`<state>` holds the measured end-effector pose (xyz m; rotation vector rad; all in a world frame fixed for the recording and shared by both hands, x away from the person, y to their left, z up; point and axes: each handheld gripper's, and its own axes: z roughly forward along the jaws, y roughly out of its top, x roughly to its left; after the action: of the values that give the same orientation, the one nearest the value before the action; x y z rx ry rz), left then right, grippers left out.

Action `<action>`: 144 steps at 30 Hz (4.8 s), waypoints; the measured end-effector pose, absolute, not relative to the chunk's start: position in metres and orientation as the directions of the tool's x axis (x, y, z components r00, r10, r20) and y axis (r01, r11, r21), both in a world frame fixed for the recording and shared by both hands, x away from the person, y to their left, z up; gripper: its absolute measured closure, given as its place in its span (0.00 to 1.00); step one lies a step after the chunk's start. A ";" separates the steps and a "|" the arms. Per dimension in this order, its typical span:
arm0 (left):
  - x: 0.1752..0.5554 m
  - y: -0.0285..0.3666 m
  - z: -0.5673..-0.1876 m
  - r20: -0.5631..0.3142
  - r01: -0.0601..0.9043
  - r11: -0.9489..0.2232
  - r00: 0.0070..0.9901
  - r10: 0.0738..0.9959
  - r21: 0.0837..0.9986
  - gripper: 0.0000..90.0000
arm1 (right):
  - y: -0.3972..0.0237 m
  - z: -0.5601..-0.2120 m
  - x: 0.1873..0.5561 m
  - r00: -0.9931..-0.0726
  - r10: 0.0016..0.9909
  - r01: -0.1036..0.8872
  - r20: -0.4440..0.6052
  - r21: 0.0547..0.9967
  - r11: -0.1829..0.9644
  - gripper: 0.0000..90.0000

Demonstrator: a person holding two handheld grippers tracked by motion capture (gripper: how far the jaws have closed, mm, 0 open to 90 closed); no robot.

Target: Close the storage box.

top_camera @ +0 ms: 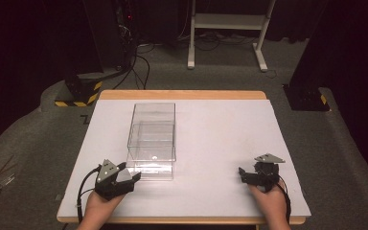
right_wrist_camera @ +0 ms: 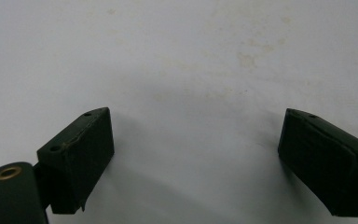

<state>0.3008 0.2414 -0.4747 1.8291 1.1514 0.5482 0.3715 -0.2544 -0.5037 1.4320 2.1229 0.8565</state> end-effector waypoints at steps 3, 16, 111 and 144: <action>0.308 0.243 -0.476 -0.083 0.505 -0.177 0.452 0.888 0.845 0.22 | -0.254 -0.504 0.372 -0.368 0.930 0.658 -0.015 0.702 0.273 0.11; 0.326 0.242 -0.476 -0.095 0.523 -0.159 0.427 0.899 0.838 0.20 | -0.255 -0.504 0.371 -0.369 0.929 0.659 -0.013 0.702 0.272 0.11; 0.341 0.275 -0.477 -0.119 0.553 -0.107 0.358 0.926 0.826 0.27 | -0.255 -0.504 0.371 -0.369 0.929 0.659 -0.014 0.702 0.272 0.11; 0.308 0.321 -0.508 0.022 0.640 -0.217 0.299 0.954 0.737 0.19 | -0.254 -0.504 0.371 -0.368 0.930 0.659 -0.014 0.702 0.271 0.11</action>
<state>0.3079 0.3215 -0.5084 1.9466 1.4155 0.6484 0.3713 -0.2544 -0.5037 1.4333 2.1227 0.8585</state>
